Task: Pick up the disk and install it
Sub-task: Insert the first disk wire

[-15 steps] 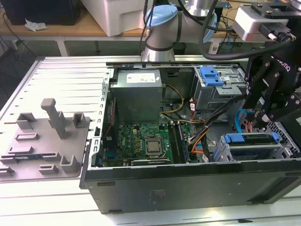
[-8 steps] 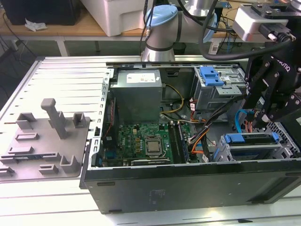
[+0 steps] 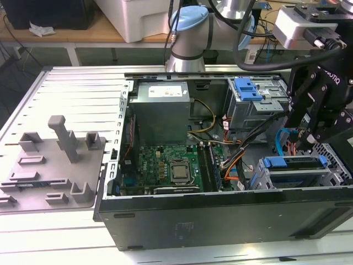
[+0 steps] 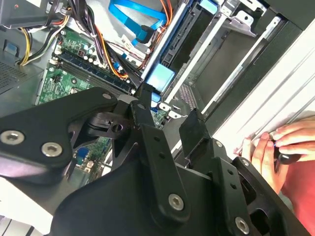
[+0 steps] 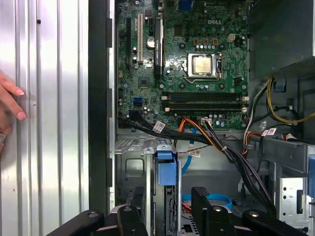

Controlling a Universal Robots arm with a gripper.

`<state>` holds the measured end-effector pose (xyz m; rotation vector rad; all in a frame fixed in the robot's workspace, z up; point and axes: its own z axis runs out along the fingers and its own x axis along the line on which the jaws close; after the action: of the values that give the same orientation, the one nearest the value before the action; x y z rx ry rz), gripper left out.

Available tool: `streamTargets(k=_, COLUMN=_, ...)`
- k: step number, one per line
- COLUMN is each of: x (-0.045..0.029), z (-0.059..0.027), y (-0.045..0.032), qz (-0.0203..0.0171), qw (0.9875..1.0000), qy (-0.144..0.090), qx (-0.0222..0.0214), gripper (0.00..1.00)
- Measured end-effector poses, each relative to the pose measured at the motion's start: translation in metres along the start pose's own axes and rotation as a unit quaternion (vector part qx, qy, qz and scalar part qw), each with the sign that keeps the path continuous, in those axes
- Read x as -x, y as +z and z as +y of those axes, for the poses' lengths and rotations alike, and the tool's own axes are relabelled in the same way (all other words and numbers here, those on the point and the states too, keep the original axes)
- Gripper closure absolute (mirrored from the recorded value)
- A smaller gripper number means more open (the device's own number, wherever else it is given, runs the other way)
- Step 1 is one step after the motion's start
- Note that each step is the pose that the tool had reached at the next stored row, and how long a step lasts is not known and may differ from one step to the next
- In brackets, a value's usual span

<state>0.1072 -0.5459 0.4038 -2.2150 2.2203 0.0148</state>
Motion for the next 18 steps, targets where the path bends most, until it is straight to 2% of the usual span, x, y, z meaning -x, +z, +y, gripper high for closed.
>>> streamTargets(k=2, x=0.0015, z=-0.0017, y=-0.0002, qz=0.0003, qw=1.0000, qy=0.000, qx=0.0000, gripper=0.50)
streamTargets(k=4, x=0.0060, z=-0.0057, y=0.0004, qz=0.0002, qw=1.0000, qy=0.003, qx=0.0000, gripper=0.50)
streamTargets(k=7, x=0.0077, z=-0.0109, y=0.0013, qz=0.0001, qw=1.0000, qy=0.010, qx=-0.0001, gripper=0.50)
streamTargets(k=8, x=0.0081, z=-0.0132, y=0.0017, qz=0.0007, qw=0.9999, qy=0.013, qx=-0.0001, gripper=0.50)
streamTargets(k=10, x=0.0093, z=-0.0167, y=0.0028, qz=0.0053, qw=0.9998, qy=0.017, qx=-0.0002, gripper=0.50)
streamTargets(k=11, x=0.0113, z=-0.0181, y=0.0035, qz=0.0134, qw=0.9998, qy=0.017, qx=-0.0004, gripper=0.50)
streamTargets(k=13, x=0.0184, z=-0.0192, y=0.0040, qz=0.0485, qw=0.9987, qy=0.018, qx=0.0000, gripper=0.50)
streamTargets(k=14, x=0.0246, z=-0.0196, y=0.0040, qz=0.0599, qw=0.9981, qy=0.018, qx=0.0006, gripper=0.50)
streamTargets(k=15, x=0.0304, z=-0.0202, y=0.0040, qz=0.0659, qw=0.9977, qy=0.018, qx=0.0008, gripper=0.50)
streamTargets(k=16, x=0.0365, z=-0.0210, y=0.0042, qz=0.0686, qw=0.9975, qy=0.018, qx=0.0009, gripper=0.50)
streamTargets(k=18, x=0.0453, z=-0.0229, y=0.0044, qz=0.0699, qw=0.9974, qy=0.018, qx=0.0010, gripper=0.51)
